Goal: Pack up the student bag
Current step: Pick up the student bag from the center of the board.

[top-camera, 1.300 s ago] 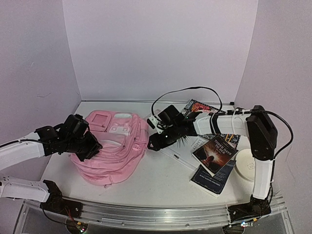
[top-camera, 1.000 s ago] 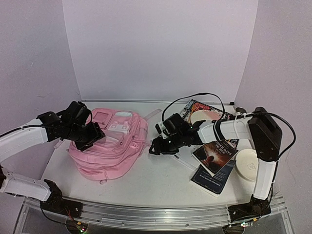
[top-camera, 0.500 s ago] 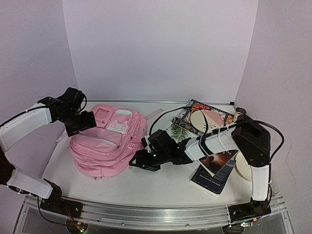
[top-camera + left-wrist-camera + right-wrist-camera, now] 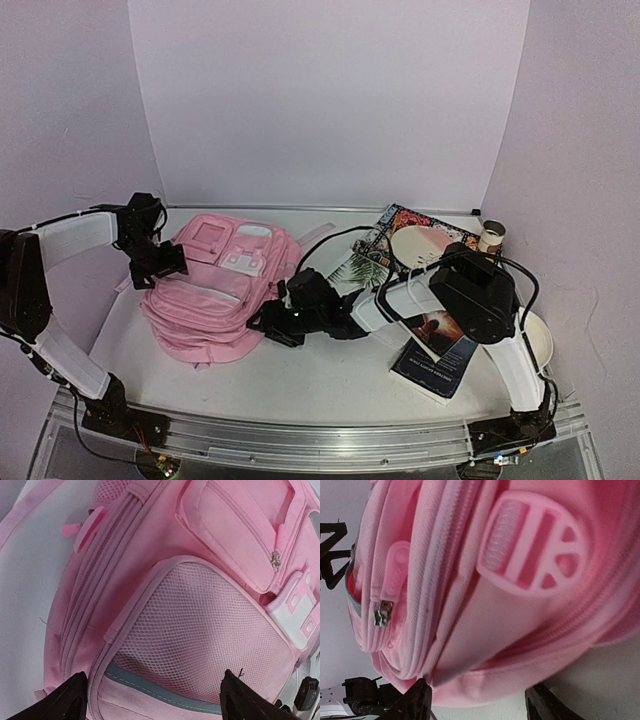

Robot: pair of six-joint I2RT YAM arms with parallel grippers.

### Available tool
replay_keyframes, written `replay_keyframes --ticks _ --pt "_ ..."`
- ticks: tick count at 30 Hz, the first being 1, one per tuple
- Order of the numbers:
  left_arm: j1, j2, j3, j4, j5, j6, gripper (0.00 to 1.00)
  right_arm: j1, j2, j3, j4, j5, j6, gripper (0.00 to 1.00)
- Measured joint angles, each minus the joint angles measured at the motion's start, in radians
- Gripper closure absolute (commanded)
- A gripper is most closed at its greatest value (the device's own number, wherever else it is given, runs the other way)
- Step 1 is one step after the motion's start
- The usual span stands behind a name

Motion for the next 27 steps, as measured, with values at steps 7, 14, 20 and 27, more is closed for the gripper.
replay_keyframes --ticks 7,14,20,27 --pt "0.016 -0.031 -0.126 0.061 0.074 0.007 0.19 -0.002 0.061 0.076 -0.034 -0.008 -0.010 0.91" --pt "0.019 -0.203 -0.235 0.058 0.164 -0.025 0.26 -0.008 0.038 0.155 -0.241 0.019 -0.170 1.00" --pt "0.019 -0.338 -0.292 0.051 0.291 -0.089 0.27 -0.041 -0.045 0.192 -0.456 0.024 -0.334 1.00" --pt "0.010 -0.449 -0.289 0.025 0.353 -0.136 0.24 -0.097 -0.173 0.255 -0.616 0.020 -0.508 1.00"
